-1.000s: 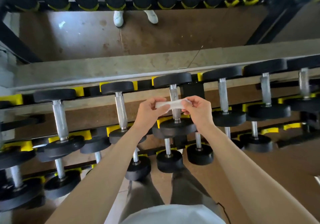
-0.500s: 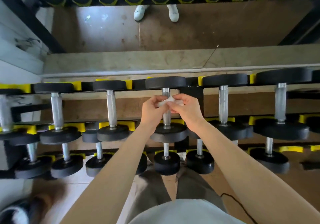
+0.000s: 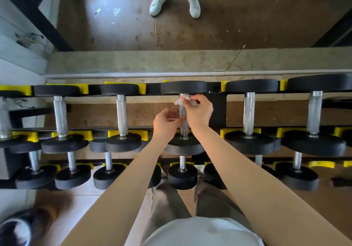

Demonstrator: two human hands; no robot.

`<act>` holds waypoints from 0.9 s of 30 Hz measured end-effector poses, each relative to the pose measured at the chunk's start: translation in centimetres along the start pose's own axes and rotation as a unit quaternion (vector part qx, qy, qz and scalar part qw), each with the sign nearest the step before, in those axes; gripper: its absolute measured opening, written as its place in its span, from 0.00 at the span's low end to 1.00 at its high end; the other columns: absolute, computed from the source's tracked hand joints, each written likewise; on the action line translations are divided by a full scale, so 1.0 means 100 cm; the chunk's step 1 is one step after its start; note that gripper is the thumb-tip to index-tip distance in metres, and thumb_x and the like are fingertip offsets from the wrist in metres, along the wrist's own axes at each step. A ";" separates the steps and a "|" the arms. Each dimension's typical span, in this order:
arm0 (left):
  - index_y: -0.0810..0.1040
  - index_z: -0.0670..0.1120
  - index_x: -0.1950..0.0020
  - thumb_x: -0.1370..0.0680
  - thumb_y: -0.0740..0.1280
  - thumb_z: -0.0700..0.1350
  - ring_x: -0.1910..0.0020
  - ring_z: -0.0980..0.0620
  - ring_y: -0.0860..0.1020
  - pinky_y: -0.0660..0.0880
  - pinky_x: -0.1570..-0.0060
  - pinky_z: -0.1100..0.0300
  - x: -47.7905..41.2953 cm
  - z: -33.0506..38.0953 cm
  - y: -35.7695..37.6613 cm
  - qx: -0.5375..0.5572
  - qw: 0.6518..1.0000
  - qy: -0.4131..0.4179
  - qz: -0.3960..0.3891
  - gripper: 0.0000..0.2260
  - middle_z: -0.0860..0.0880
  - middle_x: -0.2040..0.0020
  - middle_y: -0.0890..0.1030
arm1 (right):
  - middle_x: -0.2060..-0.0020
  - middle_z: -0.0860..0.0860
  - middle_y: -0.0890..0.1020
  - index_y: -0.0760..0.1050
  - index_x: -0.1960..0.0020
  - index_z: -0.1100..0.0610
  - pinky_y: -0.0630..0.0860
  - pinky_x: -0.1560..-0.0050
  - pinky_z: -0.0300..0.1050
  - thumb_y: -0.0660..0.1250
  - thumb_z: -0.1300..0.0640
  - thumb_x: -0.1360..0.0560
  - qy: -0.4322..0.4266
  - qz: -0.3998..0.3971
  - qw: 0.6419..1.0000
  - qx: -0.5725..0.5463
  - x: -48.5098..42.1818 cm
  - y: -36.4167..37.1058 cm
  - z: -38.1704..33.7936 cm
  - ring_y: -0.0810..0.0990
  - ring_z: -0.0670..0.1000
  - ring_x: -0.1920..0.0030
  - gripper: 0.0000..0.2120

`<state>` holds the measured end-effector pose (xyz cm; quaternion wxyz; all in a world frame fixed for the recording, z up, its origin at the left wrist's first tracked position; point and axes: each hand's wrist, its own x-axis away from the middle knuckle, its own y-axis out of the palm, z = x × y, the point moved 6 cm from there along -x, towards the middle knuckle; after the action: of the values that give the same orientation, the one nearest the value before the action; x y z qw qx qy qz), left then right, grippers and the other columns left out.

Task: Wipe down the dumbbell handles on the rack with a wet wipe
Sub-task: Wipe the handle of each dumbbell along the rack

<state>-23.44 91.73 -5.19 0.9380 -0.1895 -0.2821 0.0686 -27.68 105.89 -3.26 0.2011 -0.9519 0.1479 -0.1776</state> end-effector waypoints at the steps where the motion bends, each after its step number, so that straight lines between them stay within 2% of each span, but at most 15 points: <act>1: 0.82 0.49 0.45 0.26 0.76 0.48 0.56 0.56 0.83 0.82 0.50 0.56 0.000 0.000 0.000 0.001 1.000 -0.001 -0.004 0.11 0.54 0.55 0.84 | 0.60 0.46 0.81 0.79 0.57 0.52 0.78 0.53 0.37 0.74 0.53 0.26 -0.014 -0.015 1.000 0.019 0.002 -0.002 0.002 0.80 0.44 0.57 0.05; 3: 0.81 0.49 0.45 0.26 0.76 0.48 0.55 0.56 0.83 0.81 0.50 0.58 0.000 0.000 -0.001 -0.002 1.000 0.005 -0.017 0.11 0.54 0.55 0.84 | 0.61 0.46 0.81 0.78 0.59 0.53 0.75 0.55 0.35 0.74 0.56 0.26 -0.022 -0.046 0.998 0.046 0.011 -0.009 0.011 0.80 0.44 0.58 0.06; 6: 0.82 0.48 0.44 0.26 0.76 0.42 0.52 0.59 0.83 0.81 0.49 0.61 0.002 -0.002 -0.003 0.000 0.998 0.027 -0.062 0.12 0.54 0.52 0.85 | 0.63 0.44 0.81 0.80 0.60 0.54 0.73 0.59 0.33 0.75 0.57 0.27 -0.005 -0.115 0.990 0.082 0.028 -0.015 0.028 0.80 0.42 0.60 0.05; 9: 0.81 0.48 0.40 0.26 0.74 0.37 0.50 0.62 0.82 0.79 0.48 0.64 0.006 -0.003 -0.006 0.010 0.995 0.028 -0.096 0.15 0.56 0.49 0.84 | 0.61 0.44 0.82 0.82 0.58 0.52 0.76 0.58 0.37 0.77 0.56 0.28 -0.003 -0.200 0.969 0.147 0.028 -0.020 0.035 0.81 0.42 0.59 0.04; 10: 0.81 0.47 0.39 0.25 0.74 0.36 0.50 0.63 0.81 0.80 0.47 0.64 0.007 -0.004 -0.006 0.020 0.995 0.019 -0.099 0.16 0.56 0.49 0.84 | 0.60 0.45 0.83 0.83 0.56 0.52 0.78 0.57 0.39 0.77 0.55 0.29 -0.001 -0.202 0.966 0.162 0.023 -0.024 0.034 0.81 0.43 0.58 0.04; 12: 0.81 0.47 0.38 0.24 0.72 0.35 0.49 0.60 0.82 0.81 0.44 0.59 0.007 -0.007 -0.005 0.045 0.994 -0.001 -0.100 0.16 0.54 0.48 0.84 | 0.60 0.46 0.84 0.84 0.52 0.54 0.79 0.52 0.42 0.76 0.54 0.28 0.020 -0.141 0.980 0.142 0.011 -0.033 0.025 0.81 0.45 0.57 0.06; 15: 0.81 0.48 0.37 0.23 0.72 0.36 0.47 0.57 0.83 0.81 0.42 0.54 0.007 -0.011 -0.003 0.060 0.993 -0.008 -0.100 0.15 0.54 0.47 0.85 | 0.60 0.44 0.83 0.84 0.47 0.56 0.78 0.48 0.43 0.74 0.55 0.26 0.103 -0.026 0.994 0.001 -0.004 -0.032 0.014 0.81 0.46 0.54 0.08; 18: 0.81 0.49 0.37 0.23 0.71 0.37 0.47 0.58 0.83 0.81 0.42 0.54 0.009 -0.011 -0.002 0.057 0.993 -0.003 -0.103 0.15 0.54 0.47 0.85 | 0.59 0.45 0.84 0.84 0.46 0.57 0.76 0.53 0.40 0.73 0.60 0.25 0.179 0.007 0.976 -0.122 -0.004 -0.008 0.013 0.82 0.46 0.54 0.08; 21: 0.81 0.48 0.37 0.23 0.71 0.36 0.47 0.57 0.83 0.81 0.43 0.54 0.008 -0.012 -0.001 0.068 0.992 -0.008 -0.103 0.15 0.53 0.47 0.85 | 0.56 0.47 0.84 0.83 0.44 0.58 0.73 0.58 0.32 0.72 0.61 0.24 0.205 0.011 0.964 -0.168 0.002 0.001 0.018 0.81 0.42 0.55 0.10; 24: 0.81 0.48 0.37 0.22 0.70 0.36 0.47 0.56 0.83 0.82 0.43 0.55 0.009 -0.013 -0.001 0.080 0.991 -0.023 -0.104 0.16 0.54 0.47 0.85 | 0.59 0.44 0.83 0.84 0.45 0.58 0.74 0.54 0.35 0.73 0.57 0.24 0.130 -0.037 0.988 -0.070 -0.001 -0.008 0.019 0.80 0.41 0.56 0.09; 27: 0.82 0.48 0.38 0.22 0.69 0.35 0.47 0.55 0.83 0.82 0.46 0.57 0.010 -0.011 -0.002 0.094 0.990 -0.027 -0.101 0.14 0.54 0.48 0.85 | 0.63 0.43 0.82 0.85 0.48 0.56 0.76 0.53 0.37 0.73 0.55 0.25 0.074 -0.132 0.987 0.057 0.002 -0.020 0.028 0.80 0.42 0.59 0.07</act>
<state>-22.01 91.47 -5.45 0.9459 -0.0696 -0.3169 0.0048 -25.97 108.53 -4.70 0.2187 -0.9343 0.0246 -0.2803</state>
